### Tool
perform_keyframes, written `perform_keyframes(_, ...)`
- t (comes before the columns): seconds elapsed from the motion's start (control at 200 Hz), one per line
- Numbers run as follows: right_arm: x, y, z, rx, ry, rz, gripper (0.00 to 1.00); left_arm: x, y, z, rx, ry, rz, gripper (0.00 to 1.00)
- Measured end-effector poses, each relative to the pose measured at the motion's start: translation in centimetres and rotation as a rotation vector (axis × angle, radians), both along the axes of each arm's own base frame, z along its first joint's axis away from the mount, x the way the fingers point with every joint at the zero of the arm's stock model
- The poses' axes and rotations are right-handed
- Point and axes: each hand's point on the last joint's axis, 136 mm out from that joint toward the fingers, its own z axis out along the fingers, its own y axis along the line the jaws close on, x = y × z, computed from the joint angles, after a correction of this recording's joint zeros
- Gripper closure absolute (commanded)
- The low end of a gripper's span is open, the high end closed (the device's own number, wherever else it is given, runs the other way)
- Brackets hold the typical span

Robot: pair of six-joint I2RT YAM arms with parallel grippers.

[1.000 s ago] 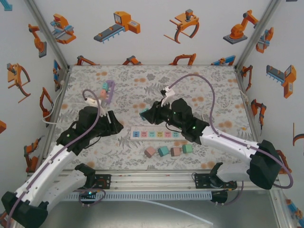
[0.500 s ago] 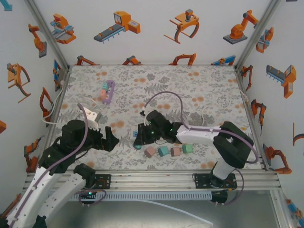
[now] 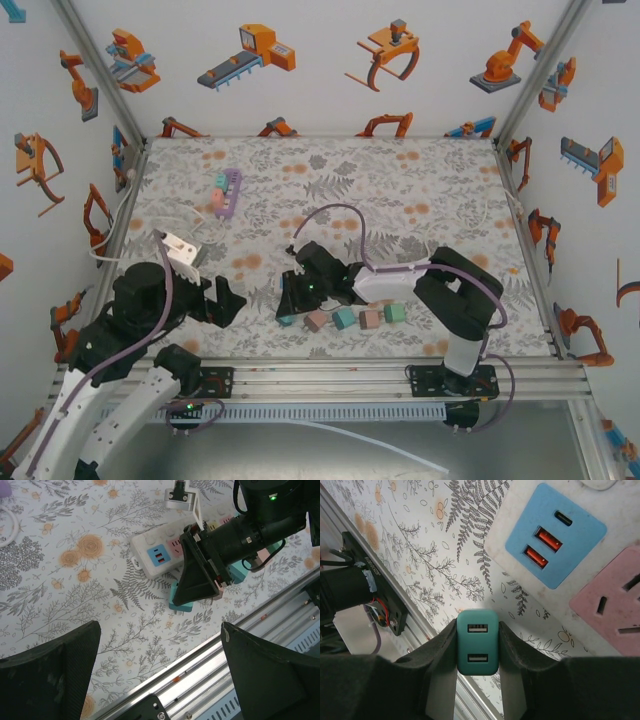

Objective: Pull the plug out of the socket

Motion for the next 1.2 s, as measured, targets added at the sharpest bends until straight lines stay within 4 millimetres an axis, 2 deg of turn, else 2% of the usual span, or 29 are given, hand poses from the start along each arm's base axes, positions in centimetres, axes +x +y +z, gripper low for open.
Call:
perform_keyframes(0.185,0.4,-0.4,0.0,-0.02,-0.016,-0.022,0.54,-0.2,0.4,0.5,-0.005,-0.029,0.012,0.03)
perform_keyframes(0.305,0.6,-0.7,1.0,-0.021,-0.045,-0.032,0.52,0.0,0.7,0.5,0.0,-0.032,0.029,0.03)
perform_keyframes(0.516,1.4,-1.5,5.1,0.002,-0.16,-0.041,0.52,0.8,1.5,0.4,-0.005,-0.024,0.106,0.03)
perform_keyframes(0.681,3.0,-2.1,9.6,0.011,-0.313,-0.064,0.52,3.4,2.7,-0.5,0.063,0.022,0.251,0.03)
perform_keyframes(0.851,4.7,-3.8,15.0,0.025,-0.517,-0.122,0.51,8.5,3.3,-1.3,0.183,0.079,0.401,0.03)
perform_keyframes(0.991,5.3,-5.9,19.8,0.04,-0.706,-0.172,0.44,14.7,4.3,-1.3,0.228,0.133,0.521,0.03)
perform_keyframes(1.021,5.4,-6.4,20.7,0.044,-0.745,-0.183,0.37,16.1,4.6,-1.3,0.234,0.145,0.541,0.03)
perform_keyframes(1.076,5.5,-7.3,22.0,0.048,-0.803,-0.199,0.02,18.8,5.0,-1.5,0.249,0.171,0.569,0.03)
perform_keyframes(1.202,5.4,-8.9,23.0,0.041,-0.899,-0.211,0.01,25.7,5.2,-2.5,0.244,0.223,0.585,0.03)
